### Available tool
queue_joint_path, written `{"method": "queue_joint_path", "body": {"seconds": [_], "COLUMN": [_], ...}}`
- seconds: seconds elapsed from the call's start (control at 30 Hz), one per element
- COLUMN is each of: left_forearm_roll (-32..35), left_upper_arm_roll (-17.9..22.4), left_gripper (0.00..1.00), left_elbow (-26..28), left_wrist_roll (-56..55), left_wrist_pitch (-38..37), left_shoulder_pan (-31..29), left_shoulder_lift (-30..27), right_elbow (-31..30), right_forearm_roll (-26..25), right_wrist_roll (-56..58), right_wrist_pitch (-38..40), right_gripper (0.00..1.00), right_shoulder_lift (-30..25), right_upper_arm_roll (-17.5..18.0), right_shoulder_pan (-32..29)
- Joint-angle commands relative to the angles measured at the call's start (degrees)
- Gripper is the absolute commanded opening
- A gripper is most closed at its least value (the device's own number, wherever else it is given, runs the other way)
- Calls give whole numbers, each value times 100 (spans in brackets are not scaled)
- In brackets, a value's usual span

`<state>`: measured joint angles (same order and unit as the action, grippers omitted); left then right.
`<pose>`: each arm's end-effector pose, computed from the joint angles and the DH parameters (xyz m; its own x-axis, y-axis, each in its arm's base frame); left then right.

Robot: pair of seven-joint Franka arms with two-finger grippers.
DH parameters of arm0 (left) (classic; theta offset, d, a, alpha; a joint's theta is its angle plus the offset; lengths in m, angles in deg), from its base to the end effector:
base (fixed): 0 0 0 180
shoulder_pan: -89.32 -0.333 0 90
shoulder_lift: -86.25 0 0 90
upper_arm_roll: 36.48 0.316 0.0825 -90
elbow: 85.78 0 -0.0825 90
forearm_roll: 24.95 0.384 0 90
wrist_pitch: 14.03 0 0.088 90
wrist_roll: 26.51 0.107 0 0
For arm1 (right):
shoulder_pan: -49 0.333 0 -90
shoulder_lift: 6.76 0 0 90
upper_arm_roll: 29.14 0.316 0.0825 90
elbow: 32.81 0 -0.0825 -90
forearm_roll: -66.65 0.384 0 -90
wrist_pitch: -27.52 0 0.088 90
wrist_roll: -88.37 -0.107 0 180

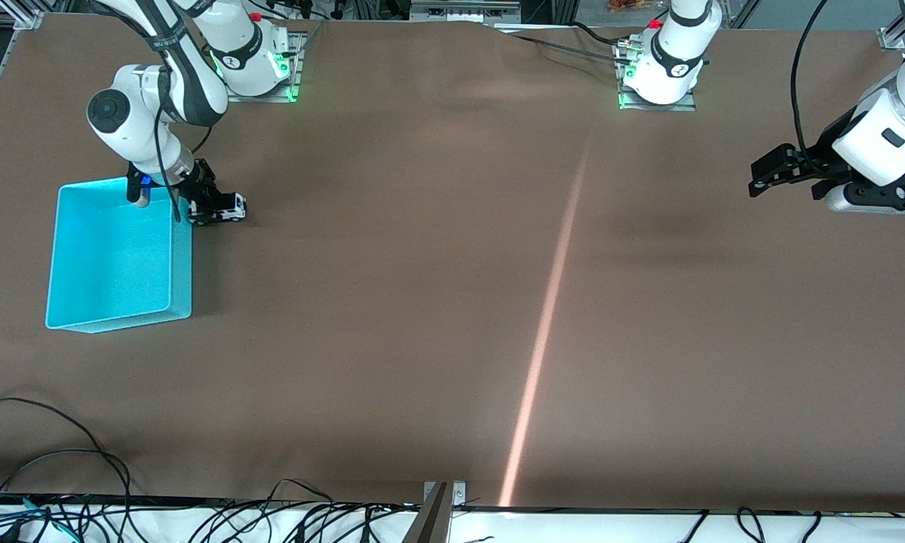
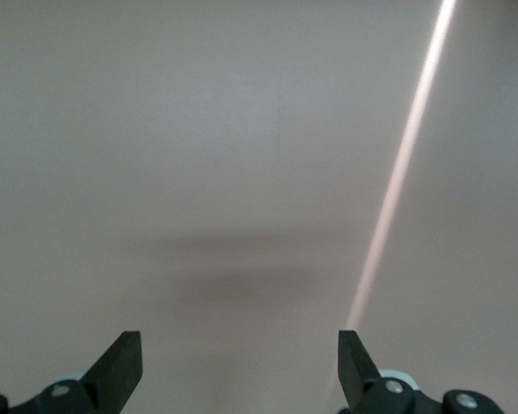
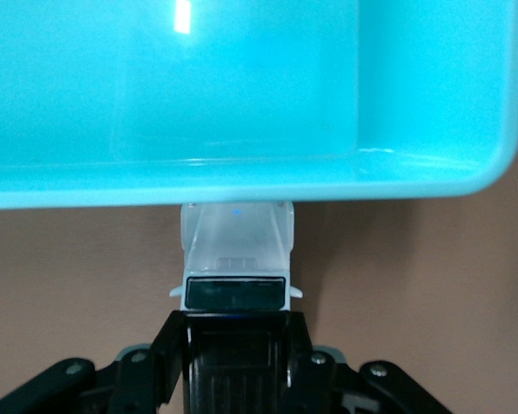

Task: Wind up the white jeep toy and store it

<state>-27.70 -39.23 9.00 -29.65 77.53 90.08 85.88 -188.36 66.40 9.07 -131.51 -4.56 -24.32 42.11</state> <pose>0.5509 -0.0389 0.5911 0.9986 -0.0051 -0.0523 -0.0028 -0.9990 0.0447 0.4065 -0.0141 0.2165 0.1539 -0.9881 0.0026 -0.9878 -0.1540 -0.0224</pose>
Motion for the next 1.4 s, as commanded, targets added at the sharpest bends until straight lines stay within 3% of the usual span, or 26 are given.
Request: {"method": "queue_joint_path", "body": {"seconds": [0.0,0.2,0.37,0.67,0.9,1.17,1.37], "left_forearm_roll": [-94,-86,-86,-94,-94,-94,-94], "left_upper_arm_roll": [-6,3,3,3,3,3,3], "left_gripper": [100,100,100,100,100,100,100], "left_elbow": [-48,-48,-48,-48,-48,-48,-48], "left_wrist_roll": [69,69,69,69,69,69,69], "left_wrist_pitch": [19,19,19,11,11,11,19], "left_shoulder_pan": [-41,-41,-41,-41,-41,-41,-41], "left_shoulder_lift": [11,11,11,19,19,19,19], "right_elbow": [481,1114,1466,2248,2574,2636,2697], "right_forearm_roll": [-115,-98,-89,-62,-141,-537,-712], "right_wrist_roll": [-174,-113,133,2223,4262,6529,7664], "right_wrist_pitch": [767,1497,1884,3175,3915,3871,3556], "right_gripper": [0,0,0,0,0,0,0], "right_shoulder_lift": [-246,-273,-308,-308,-282,-115,333], "right_upper_arm_roll": [291,396,695,643,28,-798,-1352], "right_shoulder_pan": [12,12,12,-40,-111,-181,-207]}}
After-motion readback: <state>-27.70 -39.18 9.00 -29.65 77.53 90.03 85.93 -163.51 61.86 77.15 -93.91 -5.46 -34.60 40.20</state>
